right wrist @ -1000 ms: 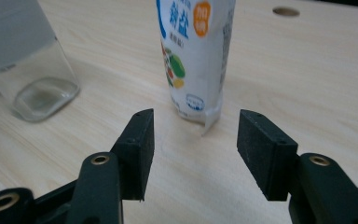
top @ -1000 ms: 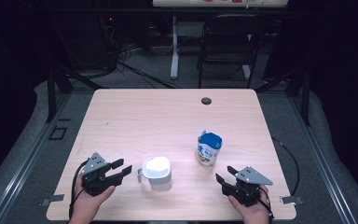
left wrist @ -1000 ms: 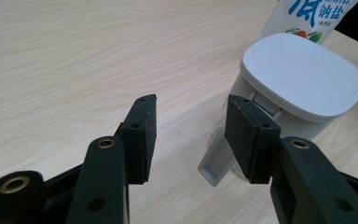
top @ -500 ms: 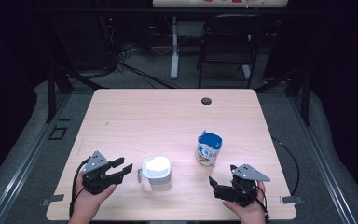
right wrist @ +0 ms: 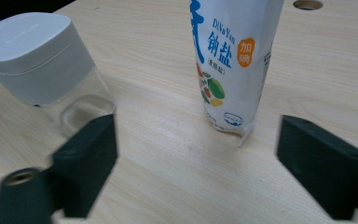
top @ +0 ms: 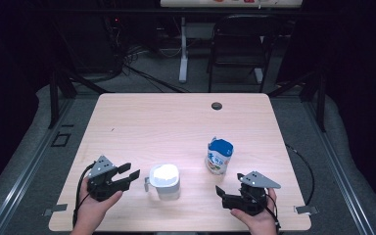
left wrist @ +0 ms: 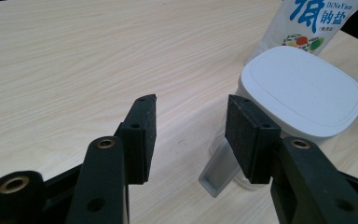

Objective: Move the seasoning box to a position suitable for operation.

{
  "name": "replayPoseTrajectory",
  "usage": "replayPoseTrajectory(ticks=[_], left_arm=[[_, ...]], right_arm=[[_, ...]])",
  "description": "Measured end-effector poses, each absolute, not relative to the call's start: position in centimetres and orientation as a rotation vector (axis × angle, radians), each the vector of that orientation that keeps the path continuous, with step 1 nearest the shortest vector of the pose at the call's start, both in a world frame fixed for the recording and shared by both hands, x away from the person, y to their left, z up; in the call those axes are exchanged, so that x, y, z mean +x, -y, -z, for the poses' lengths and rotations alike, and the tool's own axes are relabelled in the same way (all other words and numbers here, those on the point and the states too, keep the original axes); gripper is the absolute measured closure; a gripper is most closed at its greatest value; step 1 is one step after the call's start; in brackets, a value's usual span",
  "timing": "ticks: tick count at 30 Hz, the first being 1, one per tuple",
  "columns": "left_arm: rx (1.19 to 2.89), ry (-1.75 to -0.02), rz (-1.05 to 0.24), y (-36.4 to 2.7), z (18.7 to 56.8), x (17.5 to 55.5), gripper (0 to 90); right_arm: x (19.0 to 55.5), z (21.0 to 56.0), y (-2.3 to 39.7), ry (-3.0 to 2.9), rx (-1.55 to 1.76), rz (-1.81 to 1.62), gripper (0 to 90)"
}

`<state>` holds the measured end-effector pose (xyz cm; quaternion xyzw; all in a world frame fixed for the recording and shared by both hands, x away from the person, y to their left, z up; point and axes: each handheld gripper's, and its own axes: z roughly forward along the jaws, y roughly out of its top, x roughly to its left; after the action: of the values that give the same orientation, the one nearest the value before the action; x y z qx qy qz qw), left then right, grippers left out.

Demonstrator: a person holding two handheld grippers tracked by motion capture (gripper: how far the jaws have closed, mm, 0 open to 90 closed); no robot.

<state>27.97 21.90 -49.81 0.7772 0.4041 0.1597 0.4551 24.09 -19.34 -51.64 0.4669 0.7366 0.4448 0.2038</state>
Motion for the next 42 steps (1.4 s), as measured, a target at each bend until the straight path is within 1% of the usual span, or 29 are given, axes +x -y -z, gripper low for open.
replayPoseTrajectory(ticks=[1,3,4,5,6,10,12,13,15,16,20,22,23,24,26,27,28,30,32,33,35,36,42], left_arm=[[1.915,-0.99,-0.393,-21.7,49.6,28.0,54.1],[1.916,-0.987,-0.385,-21.6,49.4,28.1,54.1],[1.916,-0.987,-0.385,-21.6,49.4,28.1,54.2],[1.912,-0.976,-0.383,-21.5,49.2,28.2,54.3],[1.914,-0.973,-0.38,-21.4,49.0,28.2,54.3],[1.921,-0.957,-0.39,-21.1,48.6,28.3,54.1],[1.931,-0.947,-0.4,-20.8,48.4,28.4,54.2],[1.935,-0.943,-0.409,-20.6,48.3,28.4,55.8],[1.947,-0.928,-0.396,-20.5,48.1,28.5,60.5],[1.962,-0.912,-0.386,-20.3,48.0,28.6,64.7],[1.995,-0.894,-0.378,-19.9,47.9,28.7,76.9],[2.004,-0.886,-0.367,-19.8,47.9,28.8,82.1],[2.015,-0.872,-0.359,-19.6,47.9,28.8,82.1],[2.029,-0.855,-0.353,-19.3,47.8,28.7,87.2],[2.035,-0.848,-0.348,-19.2,47.7,28.7,90.0],[2.039,-0.843,-0.345,-19.0,47.7,28.7,90.0],[2.046,-0.84,-0.337,-18.9,47.6,28.7,90.0],[2.051,-0.83,-0.328,-18.5,47.6,28.7,90.0],[2.056,-0.829,-0.325,-18.2,47.5,28.7,90.0],[2.07,-0.823,-0.331,-18.0,47.3,28.7,90.0],[2.088,-0.809,-0.333,-17.6,47.2,28.6,90.0],[2.096,-0.802,-0.336,-17.5,47.2,28.5,90.0],[2.111,-0.805,-0.336,-17.5,47.8,28.5,90.0]], right_arm=[[24.1,51.5,19.2,-2.056,1.283,-1.234,24.7],[24.0,51.3,18.9,-2.052,1.275,-1.235,27.6],[24.0,51.3,18.9,-2.052,1.275,-1.235,27.6],[23.8,51.1,18.7,-2.035,1.237,-1.247,37.6],[23.7,51.0,18.6,-2.032,1.227,-1.249,39.2],[23.5,50.5,17.8,-2.022,1.17,-1.295,50.8],[23.5,50.4,17.6,-2.019,1.16,-1.29,49.7],[23.5,50.3,17.1,-2.022,1.129,-1.271,51.3],[23.6,50.2,16.9,-2.034,1.112,-1.276,52.6],[23.7,50.1,16.5,-2.052,1.09,-1.274,54.7],[24.1,49.6,15.9,-2.072,1.076,-1.306,54.9],[24.2,49.5,15.8,-2.077,1.075,-1.3,55.0],[24.3,49.4,15.6,-2.065,1.071,-1.306,54.9],[24.5,49.3,15.2,-2.067,1.073,-1.301,55.0],[24.6,49.1,15.0,-2.049,1.073,-1.289,55.6],[24.6,49.1,15.0,-2.049,1.073,-1.289,58.3],[24.9,49.1,14.9,-2.076,1.086,-1.348,65.5],[25.0,49.0,14.8,-2.063,1.086,-1.357,71.5],[25.1,49.0,14.7,-2.06,1.084,-1.357,72.8],[25.3,49.0,14.6,-2.062,1.081,-1.362,75.2],[25.5,48.9,14.3,-2.057,1.079,-1.356,77.3],[25.6,48.5,14.1,-2.068,1.064,-1.348,80.1],[26.6,47.2,13.0,-2.094,1.035,-1.372,81.4]])
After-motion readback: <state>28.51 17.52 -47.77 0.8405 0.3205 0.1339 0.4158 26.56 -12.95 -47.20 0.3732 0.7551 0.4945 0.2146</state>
